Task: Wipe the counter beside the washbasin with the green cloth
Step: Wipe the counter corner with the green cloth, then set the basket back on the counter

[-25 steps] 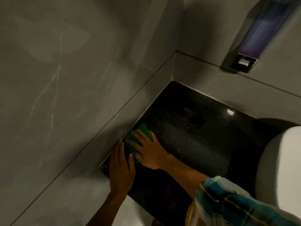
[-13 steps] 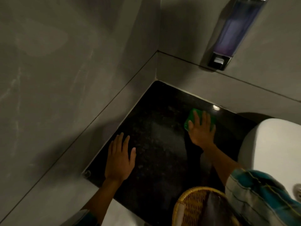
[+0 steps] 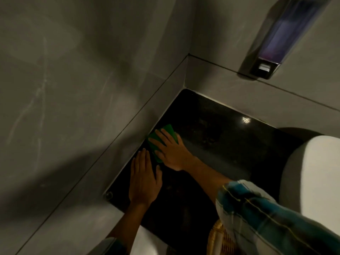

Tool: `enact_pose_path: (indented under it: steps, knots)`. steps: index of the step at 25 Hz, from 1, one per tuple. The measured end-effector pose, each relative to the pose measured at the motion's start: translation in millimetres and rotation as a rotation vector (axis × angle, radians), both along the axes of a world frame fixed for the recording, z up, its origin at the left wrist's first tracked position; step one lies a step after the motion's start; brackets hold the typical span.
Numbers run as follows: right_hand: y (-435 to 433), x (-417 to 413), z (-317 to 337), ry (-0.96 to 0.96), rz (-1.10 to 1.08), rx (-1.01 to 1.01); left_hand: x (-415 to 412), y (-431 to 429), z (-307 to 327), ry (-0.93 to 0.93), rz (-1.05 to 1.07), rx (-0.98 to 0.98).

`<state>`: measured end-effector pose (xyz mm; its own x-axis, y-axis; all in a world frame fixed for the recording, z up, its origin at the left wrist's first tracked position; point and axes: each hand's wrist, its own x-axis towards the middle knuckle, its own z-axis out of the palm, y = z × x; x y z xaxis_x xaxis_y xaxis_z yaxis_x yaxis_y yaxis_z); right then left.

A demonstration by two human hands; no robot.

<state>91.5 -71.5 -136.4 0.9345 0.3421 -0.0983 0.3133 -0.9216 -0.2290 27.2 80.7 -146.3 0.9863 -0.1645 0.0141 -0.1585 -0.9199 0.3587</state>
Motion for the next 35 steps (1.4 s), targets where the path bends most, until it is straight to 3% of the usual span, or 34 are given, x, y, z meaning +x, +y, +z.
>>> enact_pose_path:
  steps: [3,7,11,15,19,23,25,28,31,33,35]
  knots:
    - [-15.4,34.4,-5.3,0.001,-0.069,0.008,1.2,2.8,-3.2,0.004,-0.016,-0.024]
    - [-97.8,53.3,-2.4,0.099,-0.536,0.055,1.9,5.4,-5.5,-0.016,-0.024,-0.017]
    - [-157.7,2.2,-2.2,0.082,-0.889,0.117,3.0,4.5,-4.1,-0.016,-0.019,-0.010]
    - [-130.4,-46.9,-9.4,0.086,-1.125,0.149,3.8,1.7,-6.9,-0.007,-0.018,-0.006]
    - [-118.9,-58.6,17.4,0.258,-1.066,0.189,5.0,5.2,-8.9,0.021,-0.016,-0.015]
    - [-97.1,-112.9,73.3,0.001,-0.900,0.337,0.8,0.3,11.1,0.090,0.004,-0.112]
    - [-90.7,-177.0,95.5,0.014,-0.811,0.499,-1.8,-2.4,26.8,0.109,0.022,-0.153]
    - [-117.0,-283.7,119.1,0.076,-0.944,0.491,-24.2,-23.1,47.2,0.156,-0.175,-0.166]
    - [-130.6,-370.5,133.3,0.193,-1.066,0.326,-79.4,-51.8,68.3,0.442,-0.357,-0.253]
    - [-129.8,-396.4,129.5,0.256,-1.134,0.218,-110.0,-61.7,76.8,0.581,-0.428,-0.224]
    - [-129.5,-402.4,121.2,0.289,-1.207,0.309,-130.4,-63.7,80.0,0.637,-0.463,-0.189]
